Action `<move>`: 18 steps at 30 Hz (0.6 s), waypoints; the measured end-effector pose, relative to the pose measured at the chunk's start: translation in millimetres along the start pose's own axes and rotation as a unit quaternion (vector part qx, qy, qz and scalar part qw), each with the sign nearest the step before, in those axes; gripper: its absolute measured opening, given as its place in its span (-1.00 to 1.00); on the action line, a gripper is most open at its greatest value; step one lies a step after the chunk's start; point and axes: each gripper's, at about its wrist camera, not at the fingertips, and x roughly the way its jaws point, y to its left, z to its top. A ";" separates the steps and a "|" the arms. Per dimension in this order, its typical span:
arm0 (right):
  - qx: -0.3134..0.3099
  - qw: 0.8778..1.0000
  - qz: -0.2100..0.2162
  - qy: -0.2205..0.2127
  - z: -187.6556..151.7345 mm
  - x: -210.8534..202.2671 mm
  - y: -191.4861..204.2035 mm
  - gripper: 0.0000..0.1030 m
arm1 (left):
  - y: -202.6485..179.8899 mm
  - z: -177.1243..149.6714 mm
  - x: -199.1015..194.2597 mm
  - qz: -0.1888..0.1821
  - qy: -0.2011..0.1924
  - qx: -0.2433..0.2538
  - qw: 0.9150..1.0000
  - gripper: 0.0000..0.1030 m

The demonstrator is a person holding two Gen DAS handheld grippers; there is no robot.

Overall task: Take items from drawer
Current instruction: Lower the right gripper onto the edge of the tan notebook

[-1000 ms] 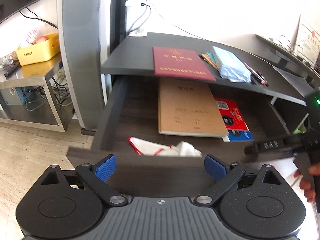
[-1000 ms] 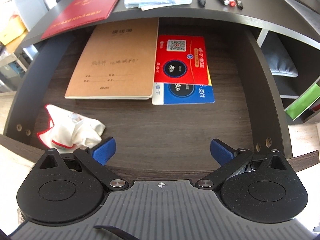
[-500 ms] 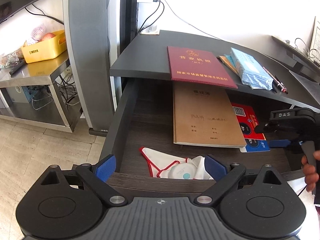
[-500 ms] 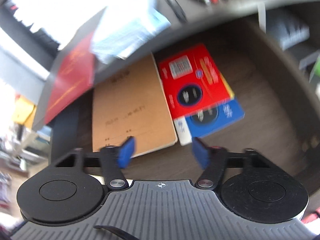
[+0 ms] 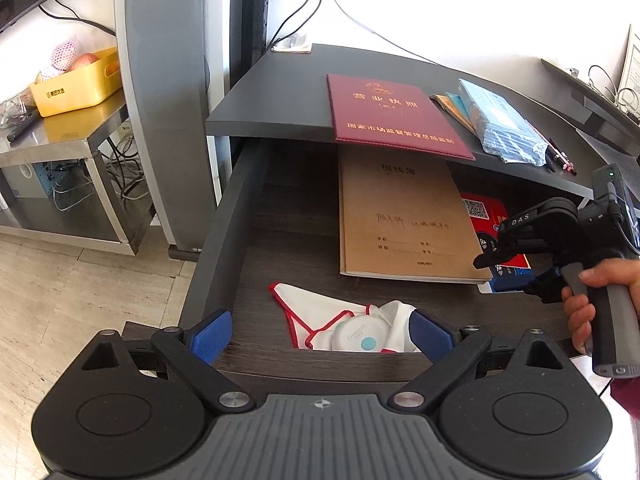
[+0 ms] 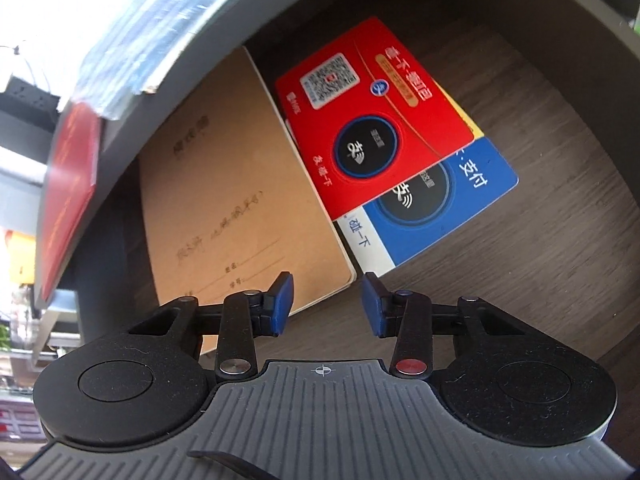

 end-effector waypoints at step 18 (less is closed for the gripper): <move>0.059 0.987 0.136 -0.060 -10.6 -19.1 -22.8 -0.25 | 2.5 5.1 4.3 -0.003 -0.003 -0.008 1.000 0.85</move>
